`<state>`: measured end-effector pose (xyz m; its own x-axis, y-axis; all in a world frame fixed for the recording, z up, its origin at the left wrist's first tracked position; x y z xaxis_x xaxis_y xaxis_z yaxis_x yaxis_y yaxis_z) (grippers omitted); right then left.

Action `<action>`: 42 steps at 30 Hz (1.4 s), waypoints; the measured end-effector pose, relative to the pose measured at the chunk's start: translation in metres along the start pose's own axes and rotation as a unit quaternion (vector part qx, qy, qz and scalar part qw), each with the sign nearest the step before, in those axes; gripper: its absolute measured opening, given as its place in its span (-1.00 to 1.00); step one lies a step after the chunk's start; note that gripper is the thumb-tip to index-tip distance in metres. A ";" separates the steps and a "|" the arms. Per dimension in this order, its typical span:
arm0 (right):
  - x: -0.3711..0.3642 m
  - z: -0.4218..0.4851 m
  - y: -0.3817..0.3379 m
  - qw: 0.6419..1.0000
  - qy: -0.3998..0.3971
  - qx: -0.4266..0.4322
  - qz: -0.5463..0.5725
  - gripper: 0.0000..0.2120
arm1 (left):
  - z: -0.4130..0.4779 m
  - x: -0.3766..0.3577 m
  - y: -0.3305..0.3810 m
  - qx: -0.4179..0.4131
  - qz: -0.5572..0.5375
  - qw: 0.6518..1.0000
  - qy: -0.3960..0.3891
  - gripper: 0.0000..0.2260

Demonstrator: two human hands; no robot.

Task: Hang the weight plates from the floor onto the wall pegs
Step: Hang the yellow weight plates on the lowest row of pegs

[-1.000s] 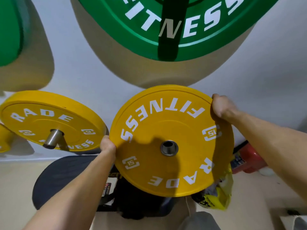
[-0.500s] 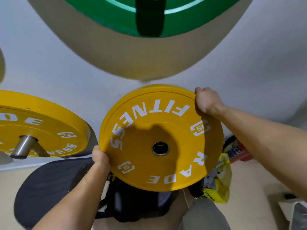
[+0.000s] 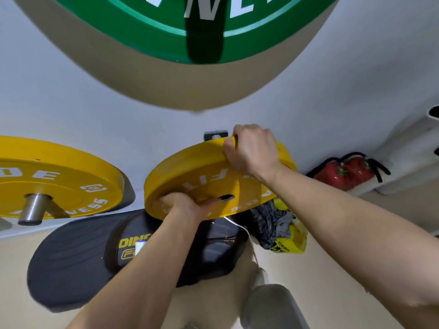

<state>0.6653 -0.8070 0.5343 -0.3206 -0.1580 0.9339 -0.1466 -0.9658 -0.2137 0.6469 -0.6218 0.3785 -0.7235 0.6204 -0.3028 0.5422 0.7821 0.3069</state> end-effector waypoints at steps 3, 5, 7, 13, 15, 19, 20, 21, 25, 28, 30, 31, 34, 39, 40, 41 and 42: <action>0.001 -0.002 -0.017 1.000 0.005 0.013 -0.006 -0.61 | -0.002 -0.008 0.002 0.002 0.010 1.000 0.006 -0.28; 0.002 -0.003 -0.024 0.998 0.027 0.011 0.046 -0.63 | 0.004 -0.009 0.003 0.008 -0.009 1.000 0.013 -0.40; 0.005 -0.007 -0.023 0.989 0.069 0.012 0.128 -0.69 | 0.006 -0.012 0.001 0.010 -0.009 1.000 0.023 -0.38; -0.013 -0.077 0.076 0.872 0.182 -0.451 0.061 -0.47 | 0.007 -0.015 -0.002 0.000 0.008 1.000 0.006 -0.38; -0.044 -0.109 0.081 0.704 0.090 -0.664 0.235 -0.33 | 0.007 -0.014 -0.001 -0.007 0.009 1.000 0.002 -0.37; -0.081 -0.089 0.033 0.328 0.082 -0.687 0.643 -0.08 | 0.011 -0.015 0.003 -0.007 0.025 1.000 -0.008 -0.38; -0.084 -0.084 0.030 0.308 0.089 -0.695 0.644 0.00 | 0.012 -0.014 0.003 -0.001 0.026 1.000 0.001 -0.40; -0.088 -0.081 0.031 0.309 0.095 -0.702 0.634 0.07 | 0.012 -0.016 0.002 0.007 0.033 0.999 0.009 -0.44; -0.088 -0.065 0.030 0.326 0.100 -0.707 0.619 0.06 | 0.014 -0.020 0.003 -0.016 0.073 0.996 0.042 -0.44; -0.091 -0.048 0.030 0.318 0.108 -0.719 0.609 -0.06 | 0.020 -0.029 0.011 -0.021 0.099 0.994 0.043 -0.33; -0.093 -0.036 0.030 0.328 0.099 -0.718 0.606 -0.07 | 0.026 -0.040 0.018 -0.017 0.105 0.994 0.036 -0.32; -0.092 -0.029 0.030 0.342 0.087 -0.711 0.608 -0.09 | 0.028 -0.048 0.021 -0.019 0.111 0.993 0.032 -0.33; -0.092 -0.010 0.035 0.388 0.049 -0.679 0.622 -0.07 | 0.032 -0.069 0.027 -0.027 0.106 0.994 0.027 -0.36; -0.101 0.000 0.044 0.419 0.039 -0.656 0.627 0.00 | 0.043 -0.078 0.029 -0.026 0.129 0.991 0.020 -0.27; -0.105 0.000 0.045 0.417 0.029 -0.642 0.643 0.08 | 0.045 -0.075 0.029 -0.018 0.144 0.989 -0.001 -0.24; -0.109 -0.001 0.048 0.414 0.011 -0.626 0.661 0.19 | 0.045 -0.071 0.029 -0.010 0.161 0.987 -0.024 -0.21; -0.122 -0.003 0.057 0.416 -0.018 -0.613 0.672 0.30 | 0.046 -0.065 0.030 -0.005 0.178 0.983 -0.038 -0.19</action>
<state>0.6934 -0.8421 0.4079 -0.8727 -0.4101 -0.2648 -0.2313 0.8251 -0.5154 0.7302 -0.6357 0.3656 -0.4543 0.8576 -0.2411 0.7511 0.5143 0.4139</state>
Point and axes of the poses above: each hand's wrist, its own z-axis towards the middle knuckle, its own x-axis out of the back of the hand, y = z × x, the point moved 5 cm from there along z, towards the middle knuckle, and after that the axes turned 4 degrees about y, right-handed, at the moved point
